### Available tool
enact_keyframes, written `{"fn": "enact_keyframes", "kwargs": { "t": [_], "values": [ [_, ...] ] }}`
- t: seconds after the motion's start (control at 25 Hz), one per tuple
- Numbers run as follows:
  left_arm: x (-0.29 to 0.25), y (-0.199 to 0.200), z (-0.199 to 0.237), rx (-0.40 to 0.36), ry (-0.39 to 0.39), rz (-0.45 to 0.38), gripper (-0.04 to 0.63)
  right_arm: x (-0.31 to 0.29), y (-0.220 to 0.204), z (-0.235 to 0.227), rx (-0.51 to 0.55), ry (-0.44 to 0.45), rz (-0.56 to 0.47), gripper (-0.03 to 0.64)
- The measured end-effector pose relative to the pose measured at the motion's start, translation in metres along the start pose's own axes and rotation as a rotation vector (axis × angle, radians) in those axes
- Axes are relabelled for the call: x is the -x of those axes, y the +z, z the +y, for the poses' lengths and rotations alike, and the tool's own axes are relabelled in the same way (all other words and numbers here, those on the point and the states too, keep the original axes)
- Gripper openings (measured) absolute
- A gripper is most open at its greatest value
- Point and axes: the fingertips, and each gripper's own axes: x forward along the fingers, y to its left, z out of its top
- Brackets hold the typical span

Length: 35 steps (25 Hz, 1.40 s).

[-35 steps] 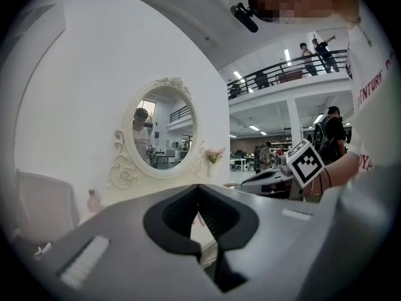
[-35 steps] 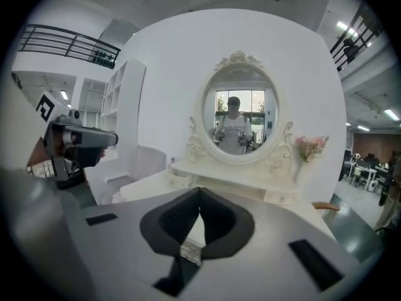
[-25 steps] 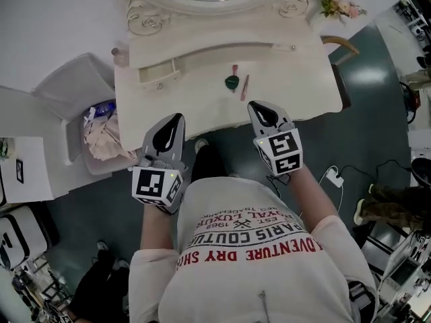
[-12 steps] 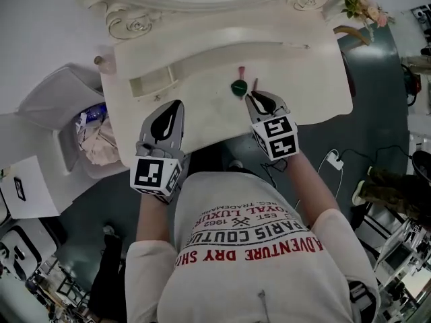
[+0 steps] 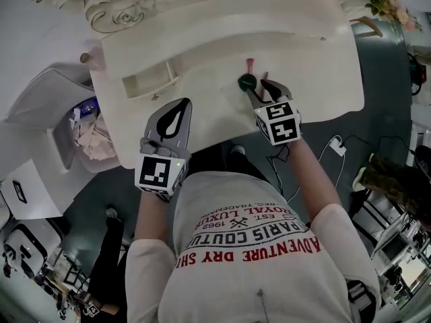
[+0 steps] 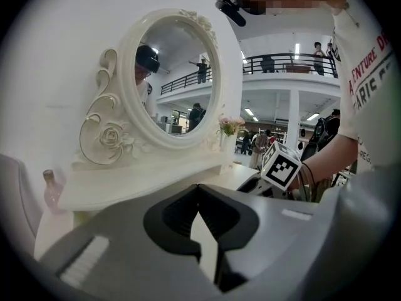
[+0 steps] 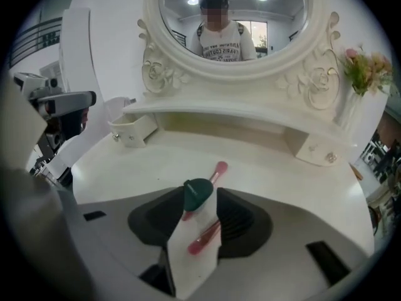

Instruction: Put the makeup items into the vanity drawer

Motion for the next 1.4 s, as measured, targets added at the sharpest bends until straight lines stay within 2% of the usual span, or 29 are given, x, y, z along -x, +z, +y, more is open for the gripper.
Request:
{"fn": "enact_keyframes", "kwargs": {
  "t": [0.24, 0.52, 0.88, 1.16, 1.4],
  "values": [
    [-0.006, -0.014, -0.006, 0.005, -0.04, 0.046, 0.009, -0.015, -0.009, -0.001, -0.034, -0.011, 0.033, 0.143],
    [0.0, -0.011, -0.001, -0.018, -0.043, 0.029, 0.009, -0.013, -0.005, 0.001, -0.02, -0.047, 0.052, 0.037],
    [0.022, 0.006, 0.005, -0.025, -0.023, -0.025, 0.009, 0.017, 0.03, 0.019, 0.068, -0.066, -0.024, 0.029],
    [0.053, 0.02, 0.035, -0.02, 0.06, -0.082, 0.009, 0.028, 0.09, 0.052, 0.136, -0.029, -0.128, 0.029],
    [0.089, 0.023, 0.066, -0.032, 0.154, -0.107, 0.009, 0.016, 0.139, 0.107, 0.238, 0.066, -0.199, 0.029]
  ]
}}
